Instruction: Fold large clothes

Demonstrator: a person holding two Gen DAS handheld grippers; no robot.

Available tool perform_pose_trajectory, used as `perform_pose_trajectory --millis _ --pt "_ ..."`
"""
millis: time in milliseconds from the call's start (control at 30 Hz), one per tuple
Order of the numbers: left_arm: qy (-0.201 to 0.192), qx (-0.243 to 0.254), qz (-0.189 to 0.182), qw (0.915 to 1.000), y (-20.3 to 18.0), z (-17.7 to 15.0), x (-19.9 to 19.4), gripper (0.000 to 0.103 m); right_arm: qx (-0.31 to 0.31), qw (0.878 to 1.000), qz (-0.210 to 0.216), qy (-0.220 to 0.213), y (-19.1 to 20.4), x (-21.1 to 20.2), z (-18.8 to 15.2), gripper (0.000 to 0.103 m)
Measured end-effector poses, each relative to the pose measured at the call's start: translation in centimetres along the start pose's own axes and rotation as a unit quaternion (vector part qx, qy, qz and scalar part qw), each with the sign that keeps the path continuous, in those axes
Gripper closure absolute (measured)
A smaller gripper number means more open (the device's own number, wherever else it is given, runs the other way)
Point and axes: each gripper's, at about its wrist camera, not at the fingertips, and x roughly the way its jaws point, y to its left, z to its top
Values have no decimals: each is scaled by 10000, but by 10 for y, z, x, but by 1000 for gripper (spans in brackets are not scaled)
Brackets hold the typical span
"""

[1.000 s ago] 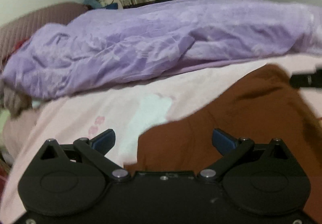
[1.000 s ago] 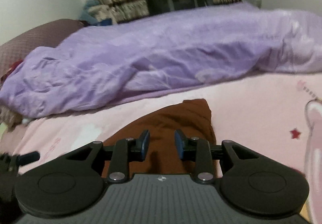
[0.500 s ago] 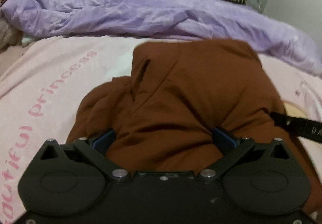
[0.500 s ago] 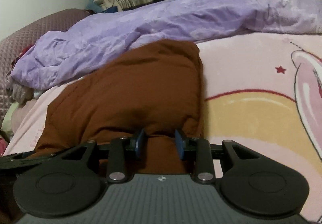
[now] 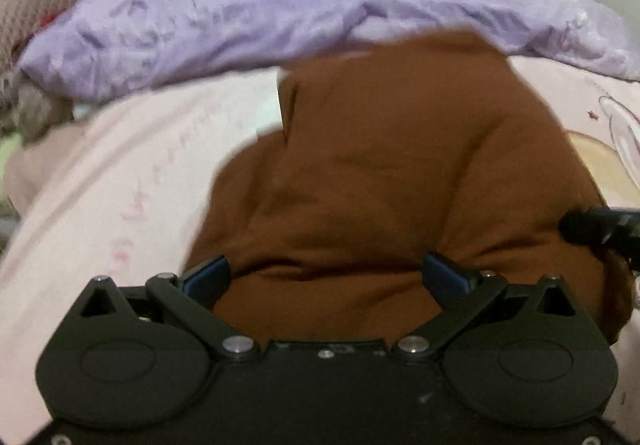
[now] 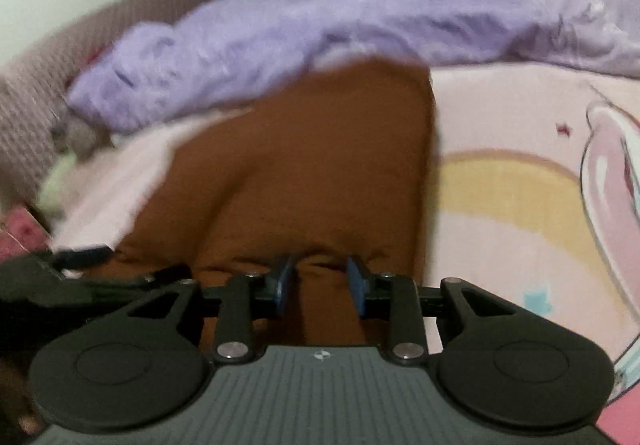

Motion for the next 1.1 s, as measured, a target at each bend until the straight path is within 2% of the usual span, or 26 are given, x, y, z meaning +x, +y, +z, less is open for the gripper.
perform_pose_trajectory --millis 100,167,267,333,367,400,433,600,733,767,833,867,900,933,1000,1033,1100 --pt "-77 -18 -2 10000 2 -1 -9 0 -213 9990 -196 -342 7 -3 -12 67" --pt "-170 65 69 9998 3 -1 -24 0 -200 9991 -225 -313 12 -18 -6 66" --pt "-338 53 101 9994 8 -4 -46 0 -197 9994 -23 -290 11 -38 0 65" --pt "-200 18 139 9997 11 -9 -40 0 -233 9995 13 -206 9 -41 -3 65" --pt "-50 7 150 9999 12 -12 -30 0 -255 9996 -26 -138 7 -35 -10 61" --pt "62 -73 128 9999 12 -17 -21 0 -271 9996 -83 -94 4 -25 -17 50" --pt "86 -194 92 9997 13 -17 -14 0 -296 9994 -167 -87 1 -13 -22 49" --pt "15 -129 213 9997 8 -15 -19 0 -261 9994 -150 -190 2 -20 -21 47" --pt "-114 -283 119 9995 21 -6 -29 0 -79 9996 73 -245 -5 -29 -19 44" --pt "-175 -282 209 9992 26 -1 -29 0 -34 9996 145 -257 -7 -32 -17 41" --pt "-272 -173 701 9970 30 3 -34 0 26 9992 203 -338 -12 -36 -11 30" --pt "-274 -192 793 9963 35 6 -33 0 36 9991 122 -405 -14 -38 -7 23" --pt "-270 -319 748 9963 44 10 -32 0 51 9989 51 -463 -17 -38 -5 16" --pt "-259 -486 592 9967 53 14 -31 0 88 9985 -9 -541 -22 -38 -1 13" --pt "-154 -899 110 9958 75 23 -20 0 208 9979 22 -607 -33 -35 6 12" --pt "-29 -1054 4 9944 82 28 -10 0 275 9979 95 -573 -38 -31 10 11" --pt "288 -1099 165 9934 90 36 15 0 345 9985 212 -371 -46 -18 16 11"
